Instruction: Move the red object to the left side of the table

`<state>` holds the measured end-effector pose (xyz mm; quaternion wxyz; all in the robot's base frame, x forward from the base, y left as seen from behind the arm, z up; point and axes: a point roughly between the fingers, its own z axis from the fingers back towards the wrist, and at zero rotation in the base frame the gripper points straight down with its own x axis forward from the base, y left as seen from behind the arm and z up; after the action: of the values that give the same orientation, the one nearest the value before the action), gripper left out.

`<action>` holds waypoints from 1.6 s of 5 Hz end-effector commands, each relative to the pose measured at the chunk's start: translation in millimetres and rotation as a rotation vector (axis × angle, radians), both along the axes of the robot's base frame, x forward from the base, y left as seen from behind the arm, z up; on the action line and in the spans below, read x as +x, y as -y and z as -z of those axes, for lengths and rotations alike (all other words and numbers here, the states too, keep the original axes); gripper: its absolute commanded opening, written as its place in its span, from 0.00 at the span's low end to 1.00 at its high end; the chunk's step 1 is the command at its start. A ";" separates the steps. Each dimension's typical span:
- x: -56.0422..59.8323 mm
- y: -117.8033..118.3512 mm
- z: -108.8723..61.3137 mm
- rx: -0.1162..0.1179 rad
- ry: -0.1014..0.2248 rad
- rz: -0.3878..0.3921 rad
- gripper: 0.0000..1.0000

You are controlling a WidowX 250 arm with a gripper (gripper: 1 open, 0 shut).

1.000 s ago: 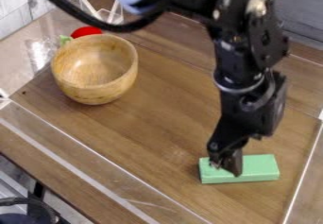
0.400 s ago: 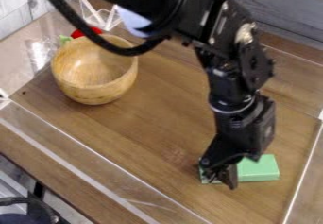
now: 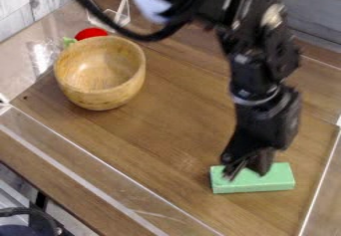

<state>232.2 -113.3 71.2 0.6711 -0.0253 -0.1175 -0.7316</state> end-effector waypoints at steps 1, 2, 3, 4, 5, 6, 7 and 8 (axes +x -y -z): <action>12.6 -6.7 -32.8 0.018 0.042 0.000 0.00; 18.6 -21.0 -54.5 0.063 0.031 -0.025 0.00; 20.0 -25.6 -58.2 0.082 0.030 -0.056 0.00; 15.8 -22.6 -51.4 0.077 0.039 -0.073 1.00; 11.1 -17.7 -41.7 0.071 0.045 -0.115 1.00; 0.6 -9.9 -18.8 0.067 0.053 -0.120 1.00; -7.8 -5.5 1.5 0.060 0.056 -0.114 1.00; -13.1 -10.1 23.1 0.054 0.057 -0.103 1.00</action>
<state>213.2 -102.2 42.8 0.7049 0.0139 -0.1046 -0.7014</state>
